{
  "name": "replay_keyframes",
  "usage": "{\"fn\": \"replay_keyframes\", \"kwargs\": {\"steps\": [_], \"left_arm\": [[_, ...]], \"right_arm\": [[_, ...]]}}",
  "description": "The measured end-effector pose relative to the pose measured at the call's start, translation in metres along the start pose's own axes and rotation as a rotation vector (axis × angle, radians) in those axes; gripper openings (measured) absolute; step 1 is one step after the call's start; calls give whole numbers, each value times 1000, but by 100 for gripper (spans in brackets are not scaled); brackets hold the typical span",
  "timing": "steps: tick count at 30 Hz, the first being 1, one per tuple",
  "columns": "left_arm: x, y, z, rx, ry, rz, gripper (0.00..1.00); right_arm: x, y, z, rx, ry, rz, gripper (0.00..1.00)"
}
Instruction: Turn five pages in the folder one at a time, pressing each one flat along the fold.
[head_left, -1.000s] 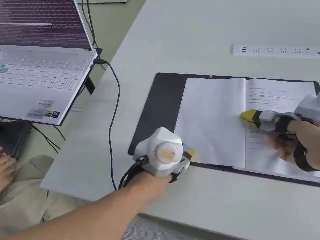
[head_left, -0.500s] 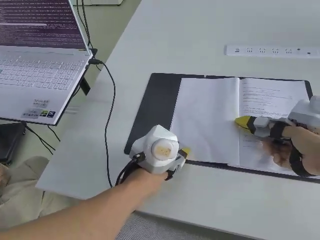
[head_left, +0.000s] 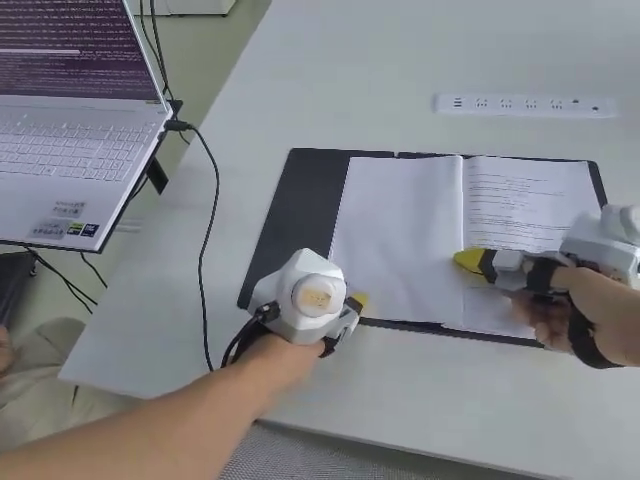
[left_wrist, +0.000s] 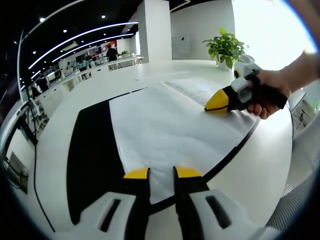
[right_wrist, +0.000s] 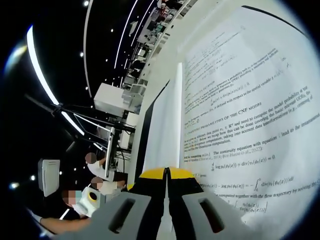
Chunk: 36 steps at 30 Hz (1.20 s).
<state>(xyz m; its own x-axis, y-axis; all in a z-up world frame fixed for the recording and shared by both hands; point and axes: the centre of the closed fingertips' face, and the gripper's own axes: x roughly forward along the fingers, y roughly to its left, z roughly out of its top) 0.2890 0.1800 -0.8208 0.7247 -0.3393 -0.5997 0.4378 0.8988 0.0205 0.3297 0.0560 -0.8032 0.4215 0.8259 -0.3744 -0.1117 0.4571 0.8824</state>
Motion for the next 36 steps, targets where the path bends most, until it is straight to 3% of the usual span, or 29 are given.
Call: {"fn": "replay_keyframes", "kwargs": {"steps": [20, 29, 32, 36], "left_arm": [[-2, -1, 2, 13, 1, 0, 16], [-4, -2, 2, 17, 1, 3, 16], [-4, -2, 2, 13, 2, 9, 15], [-4, -2, 2, -4, 4, 15, 15]], "right_arm": [[-22, 5, -51, 32, 80, 41, 0], [-34, 5, -81, 56, 131, 64, 0], [-41, 5, -101, 39, 184, 53, 0], [-48, 13, -107, 35, 180, 73, 0]]}}
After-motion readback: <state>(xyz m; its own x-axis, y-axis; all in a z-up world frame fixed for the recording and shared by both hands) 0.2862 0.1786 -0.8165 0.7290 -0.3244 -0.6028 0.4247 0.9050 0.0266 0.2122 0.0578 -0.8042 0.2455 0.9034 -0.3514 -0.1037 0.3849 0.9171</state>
